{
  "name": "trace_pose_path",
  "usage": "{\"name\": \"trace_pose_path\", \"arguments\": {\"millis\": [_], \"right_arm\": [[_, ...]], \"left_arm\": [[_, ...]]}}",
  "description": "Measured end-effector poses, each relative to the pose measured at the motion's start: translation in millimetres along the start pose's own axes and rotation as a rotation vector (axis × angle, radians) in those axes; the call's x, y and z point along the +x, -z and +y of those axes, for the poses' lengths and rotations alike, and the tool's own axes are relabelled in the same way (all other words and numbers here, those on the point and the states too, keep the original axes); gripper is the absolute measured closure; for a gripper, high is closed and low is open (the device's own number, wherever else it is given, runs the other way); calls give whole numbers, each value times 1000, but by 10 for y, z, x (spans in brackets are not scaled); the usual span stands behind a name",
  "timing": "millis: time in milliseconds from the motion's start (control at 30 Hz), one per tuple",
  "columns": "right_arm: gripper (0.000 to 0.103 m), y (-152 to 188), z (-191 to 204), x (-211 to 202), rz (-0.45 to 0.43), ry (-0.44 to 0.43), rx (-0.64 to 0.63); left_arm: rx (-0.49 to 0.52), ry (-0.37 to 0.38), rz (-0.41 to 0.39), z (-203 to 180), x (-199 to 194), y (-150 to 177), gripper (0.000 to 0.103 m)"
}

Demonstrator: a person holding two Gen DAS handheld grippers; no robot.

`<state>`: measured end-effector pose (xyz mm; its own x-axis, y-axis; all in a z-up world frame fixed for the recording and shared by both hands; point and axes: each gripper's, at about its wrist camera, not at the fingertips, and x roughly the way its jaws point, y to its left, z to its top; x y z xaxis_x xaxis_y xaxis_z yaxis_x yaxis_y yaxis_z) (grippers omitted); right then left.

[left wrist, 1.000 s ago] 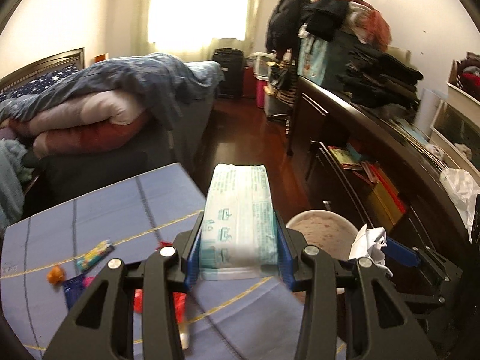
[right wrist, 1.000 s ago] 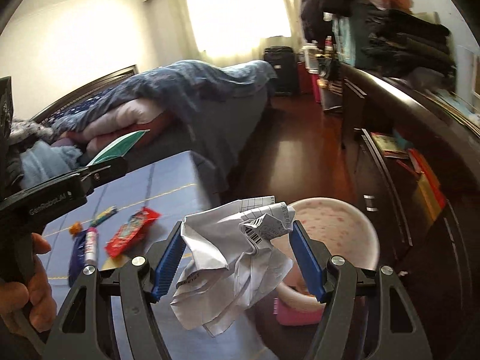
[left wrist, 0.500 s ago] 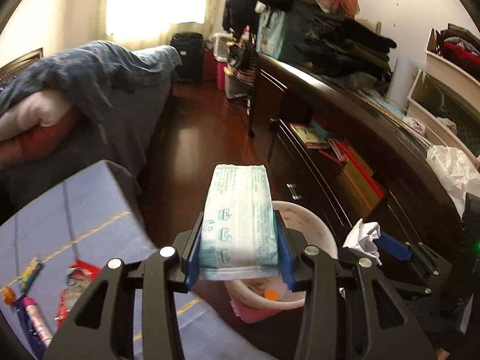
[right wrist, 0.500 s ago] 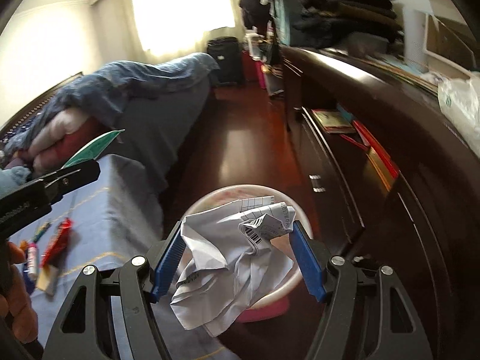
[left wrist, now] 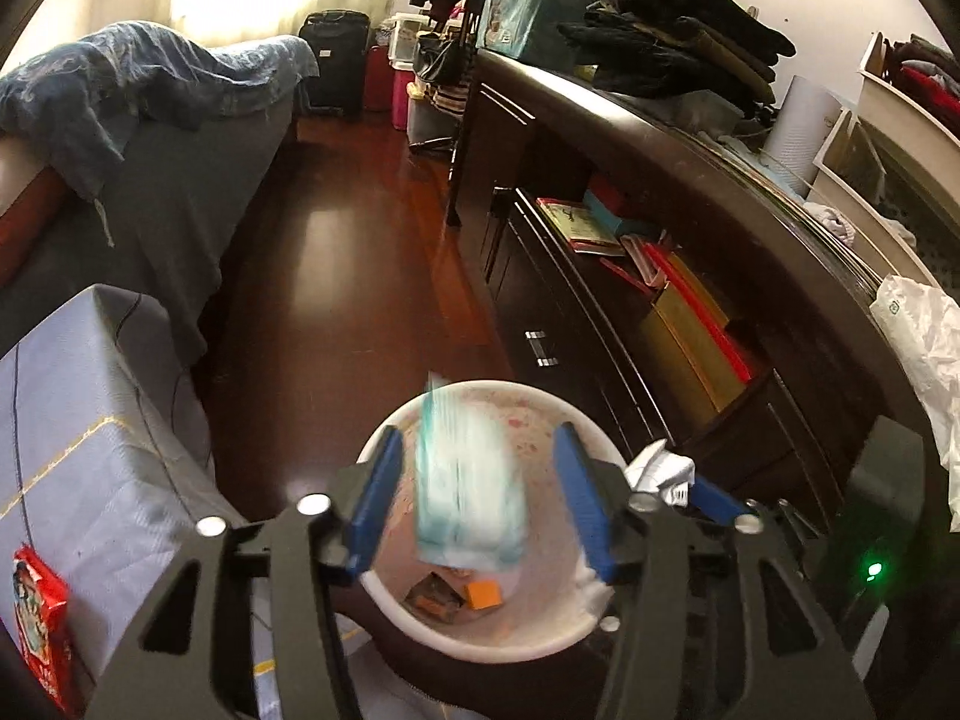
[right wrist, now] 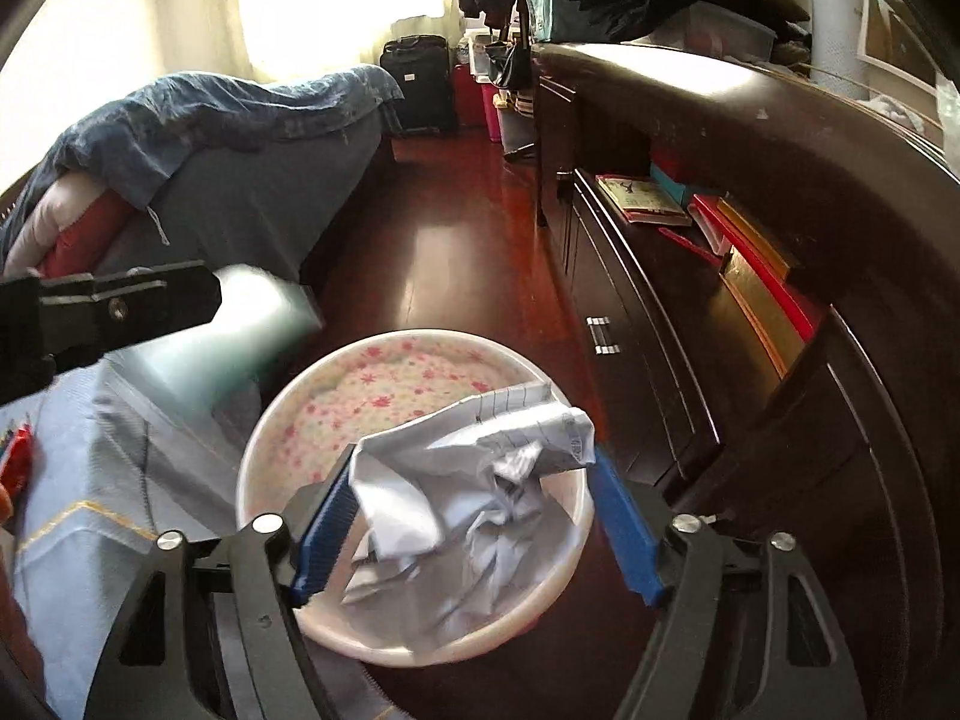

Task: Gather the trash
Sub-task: 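Carry both items over the wastebasket and open both tools to drop them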

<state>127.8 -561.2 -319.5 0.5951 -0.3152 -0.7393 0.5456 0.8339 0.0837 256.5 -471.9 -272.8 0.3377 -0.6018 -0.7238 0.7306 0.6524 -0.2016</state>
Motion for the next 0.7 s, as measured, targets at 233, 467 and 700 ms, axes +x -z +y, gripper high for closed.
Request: {"name": "trace_pose_path", "arguments": {"millis": [233, 467, 700], "right_arm": [[20, 29, 3, 31, -4, 13, -3], [19, 55, 60, -40, 14, 11, 3], [15, 78, 273, -316, 25, -53, -5]], "left_arm": [[-28, 10, -34, 97, -80, -16, 25], [-43, -21, -43, 213, -247, 18, 24], [-61, -203, -77, 515, -702, 172, 18]]}}
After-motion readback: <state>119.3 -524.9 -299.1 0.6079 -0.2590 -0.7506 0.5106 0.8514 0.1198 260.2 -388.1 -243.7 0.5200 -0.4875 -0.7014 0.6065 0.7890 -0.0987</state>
